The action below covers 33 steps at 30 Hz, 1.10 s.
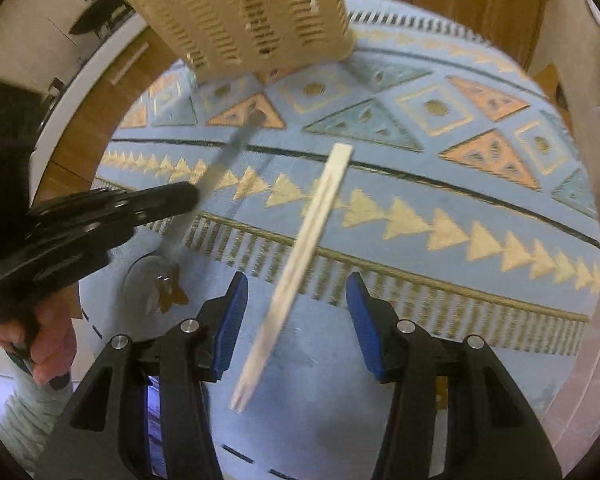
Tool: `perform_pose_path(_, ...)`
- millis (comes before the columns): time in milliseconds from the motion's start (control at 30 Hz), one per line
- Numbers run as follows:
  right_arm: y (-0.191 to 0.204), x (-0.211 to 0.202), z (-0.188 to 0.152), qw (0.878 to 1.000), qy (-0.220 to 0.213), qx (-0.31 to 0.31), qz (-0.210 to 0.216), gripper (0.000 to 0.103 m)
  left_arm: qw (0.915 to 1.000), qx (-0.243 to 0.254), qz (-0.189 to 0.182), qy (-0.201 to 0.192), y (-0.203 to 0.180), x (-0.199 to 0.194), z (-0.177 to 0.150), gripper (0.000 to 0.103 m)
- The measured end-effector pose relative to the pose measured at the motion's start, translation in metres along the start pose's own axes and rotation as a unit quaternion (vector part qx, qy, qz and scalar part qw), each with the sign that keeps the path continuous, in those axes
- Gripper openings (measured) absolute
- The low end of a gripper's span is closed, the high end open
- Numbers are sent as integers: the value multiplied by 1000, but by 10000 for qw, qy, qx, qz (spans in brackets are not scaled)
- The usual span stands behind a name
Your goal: Organize utensils
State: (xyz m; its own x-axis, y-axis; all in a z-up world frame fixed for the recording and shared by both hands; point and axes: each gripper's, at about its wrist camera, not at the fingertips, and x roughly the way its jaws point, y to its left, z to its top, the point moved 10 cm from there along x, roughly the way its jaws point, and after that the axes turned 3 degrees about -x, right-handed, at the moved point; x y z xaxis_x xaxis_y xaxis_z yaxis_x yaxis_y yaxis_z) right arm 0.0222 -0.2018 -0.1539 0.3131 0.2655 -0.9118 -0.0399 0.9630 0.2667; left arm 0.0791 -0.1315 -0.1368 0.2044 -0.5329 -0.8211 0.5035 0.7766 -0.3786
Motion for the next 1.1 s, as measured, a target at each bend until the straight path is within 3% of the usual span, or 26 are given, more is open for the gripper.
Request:
perform_pose_path(133, 4, 11, 9, 9993, 344, 110, -123, 36, 9999, -107, -111, -74, 14, -13, -2, 1)
perform_pose_path(300, 4, 23, 14, 9942, 734, 86, -776, 35, 9998, -116, -87, -159, 27, -18, -4, 1)
perform_pose_path(367, 7, 25, 13, 9881, 826, -185, -1285, 26, 9997, -61, -83, -228, 30, -23, -6, 1)
perform_pose_path(467, 15, 27, 13, 9850, 865, -299, -1464, 18, 9994, -62, -126, -325, 34, -29, -6, 1)
perform_pose_path(633, 22, 29, 14, 9866, 820, -346, -1368, 13, 9987, -31, -109, -503, 37, -39, -4, 1)
perform_pose_path(733, 22, 21, 9, 9917, 670, -304, -1053, 10, 9979, 54, -21, -642, 37, -49, -2, 1)
perform_pose_path(933, 27, -20, 15, 9980, -214, -372, -474, 10, 9944, 44, -134, -1043, 33, -76, 10, 1)
perform_pose_path(1100, 32, -50, 18, 9940, -956, -530, 34, 10, 9902, 101, -186, -1381, 24, -96, 22, 1)
